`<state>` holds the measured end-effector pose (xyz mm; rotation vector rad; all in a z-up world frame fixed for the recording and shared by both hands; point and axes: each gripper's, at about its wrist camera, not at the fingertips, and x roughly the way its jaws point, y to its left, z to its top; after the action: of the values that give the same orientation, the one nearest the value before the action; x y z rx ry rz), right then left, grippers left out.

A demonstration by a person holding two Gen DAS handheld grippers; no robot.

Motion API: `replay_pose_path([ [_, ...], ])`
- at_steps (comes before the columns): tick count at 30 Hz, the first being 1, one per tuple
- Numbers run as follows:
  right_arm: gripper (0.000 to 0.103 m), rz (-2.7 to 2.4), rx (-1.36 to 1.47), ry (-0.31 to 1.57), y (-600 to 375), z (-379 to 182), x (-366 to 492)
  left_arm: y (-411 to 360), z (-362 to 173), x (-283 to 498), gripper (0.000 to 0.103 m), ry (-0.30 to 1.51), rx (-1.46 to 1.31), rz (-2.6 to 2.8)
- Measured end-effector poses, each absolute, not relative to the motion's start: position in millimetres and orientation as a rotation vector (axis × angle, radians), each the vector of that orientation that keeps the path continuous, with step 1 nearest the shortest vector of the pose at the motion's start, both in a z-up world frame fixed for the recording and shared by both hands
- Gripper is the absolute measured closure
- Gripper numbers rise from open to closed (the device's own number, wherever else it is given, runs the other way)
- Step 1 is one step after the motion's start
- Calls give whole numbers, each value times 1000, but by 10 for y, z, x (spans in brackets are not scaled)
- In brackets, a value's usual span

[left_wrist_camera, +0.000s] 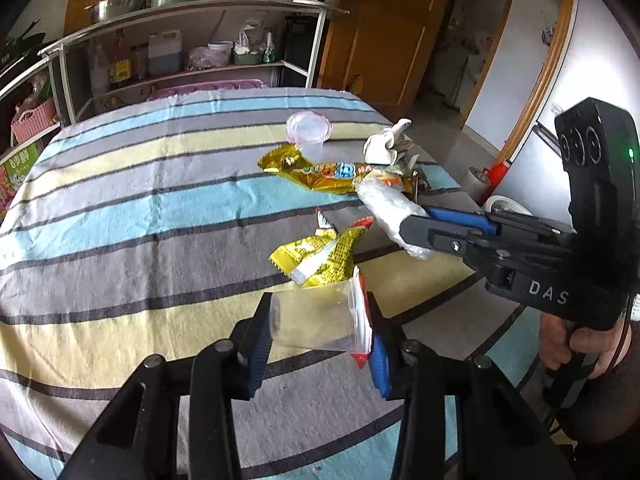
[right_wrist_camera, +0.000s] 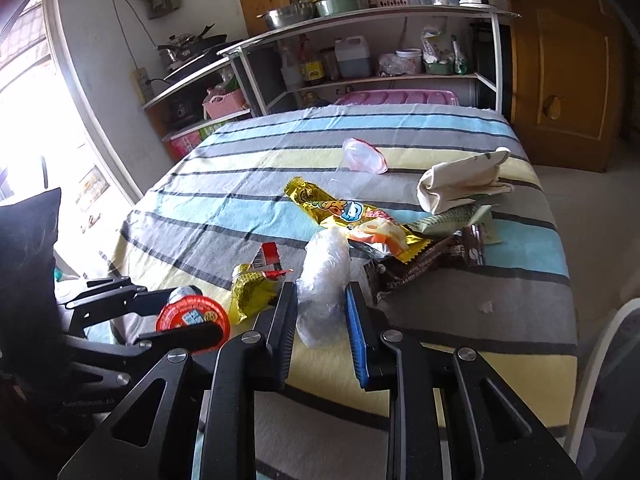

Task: Collect trash
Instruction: 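Carry the cup and bag over the bin and open both tools to drop them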

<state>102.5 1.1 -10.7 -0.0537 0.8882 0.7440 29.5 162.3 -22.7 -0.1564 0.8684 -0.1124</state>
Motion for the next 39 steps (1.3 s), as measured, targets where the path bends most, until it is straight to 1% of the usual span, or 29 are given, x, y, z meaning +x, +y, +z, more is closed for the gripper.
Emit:
replay_pose_path([
  [15,78,615,33,796,-644,240,831,1225,150,453,60,802,-88,-180],
  [30,78,364,99,726,-1692,506,665,307,334,856,60,778,-3,-368],
  [39,78,205,138,732,-2331,476,560,-350,336,1086,60,794,20,-482],
])
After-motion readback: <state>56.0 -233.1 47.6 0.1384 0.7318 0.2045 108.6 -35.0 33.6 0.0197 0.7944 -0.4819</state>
